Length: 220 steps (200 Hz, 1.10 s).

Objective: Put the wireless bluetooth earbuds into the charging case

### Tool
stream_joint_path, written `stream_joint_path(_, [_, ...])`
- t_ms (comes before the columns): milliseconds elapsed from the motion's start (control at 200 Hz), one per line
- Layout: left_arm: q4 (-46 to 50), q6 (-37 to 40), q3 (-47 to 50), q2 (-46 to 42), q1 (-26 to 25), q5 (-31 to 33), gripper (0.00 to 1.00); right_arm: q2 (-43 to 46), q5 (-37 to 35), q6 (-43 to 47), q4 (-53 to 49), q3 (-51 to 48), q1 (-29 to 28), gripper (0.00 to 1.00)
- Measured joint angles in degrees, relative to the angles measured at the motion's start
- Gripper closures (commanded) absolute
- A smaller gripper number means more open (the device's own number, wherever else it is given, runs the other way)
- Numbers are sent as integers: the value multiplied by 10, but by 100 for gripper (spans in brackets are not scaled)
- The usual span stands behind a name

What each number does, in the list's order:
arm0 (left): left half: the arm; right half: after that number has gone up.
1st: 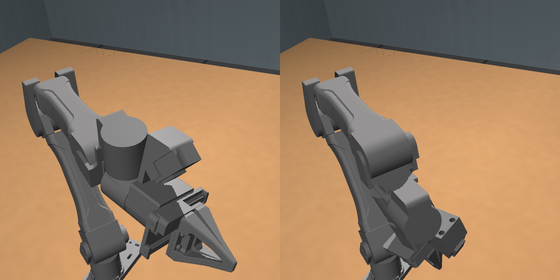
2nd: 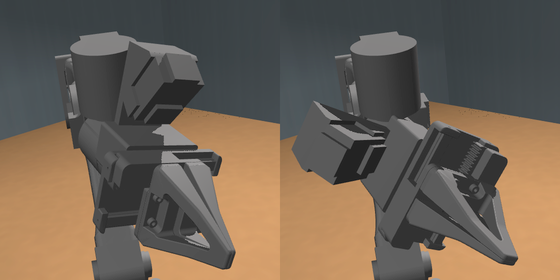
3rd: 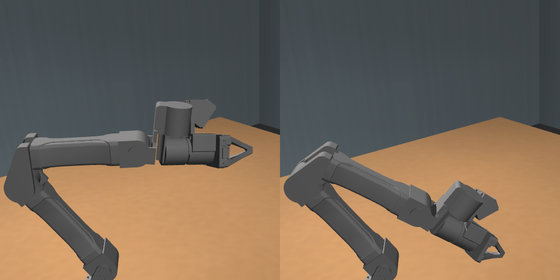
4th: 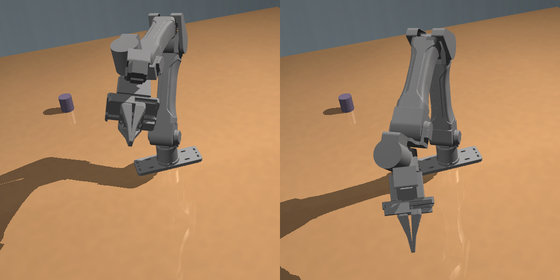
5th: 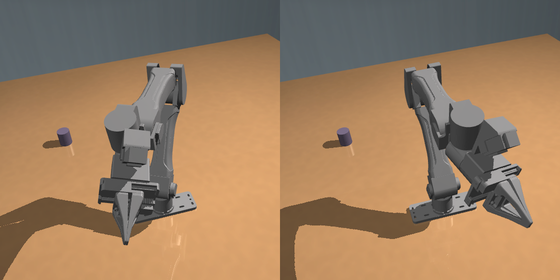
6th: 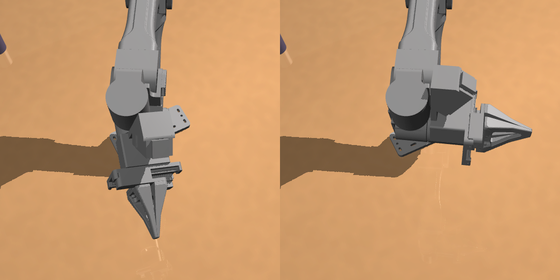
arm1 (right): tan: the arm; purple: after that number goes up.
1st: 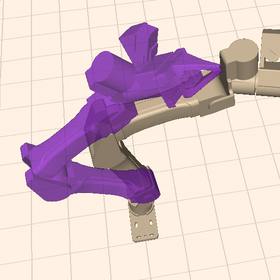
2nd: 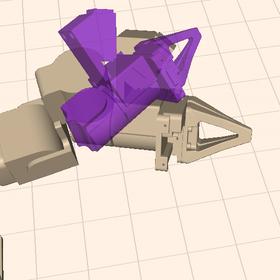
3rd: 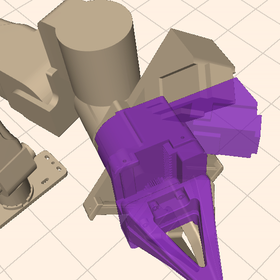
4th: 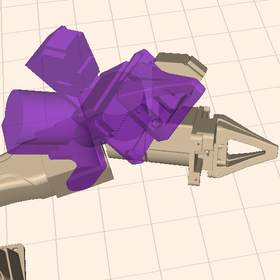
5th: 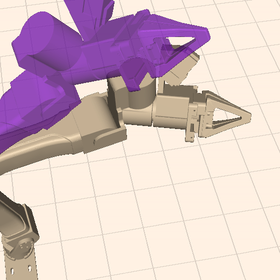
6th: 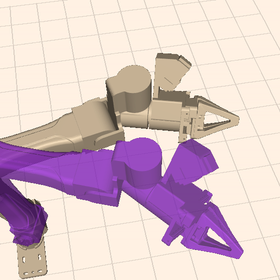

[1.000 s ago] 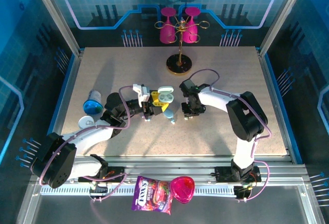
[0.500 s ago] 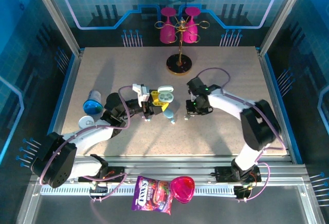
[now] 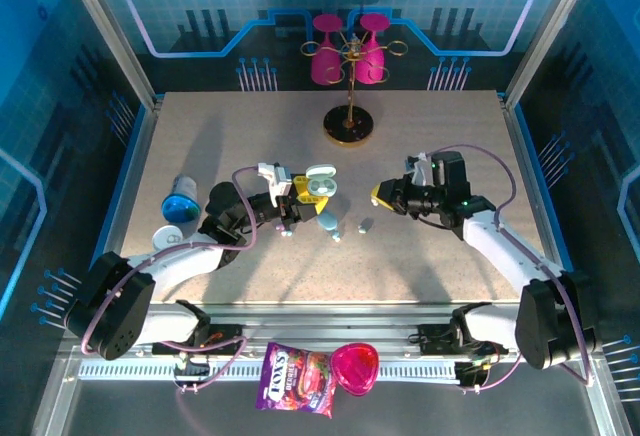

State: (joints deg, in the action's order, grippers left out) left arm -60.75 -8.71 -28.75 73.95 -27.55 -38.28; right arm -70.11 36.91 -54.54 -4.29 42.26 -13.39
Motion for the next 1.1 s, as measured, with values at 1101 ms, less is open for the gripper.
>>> stream_joint_path(1101, [0, 0, 0, 21, -5, 30, 87, -77, 142, -429, 575, -73, -57, 91])
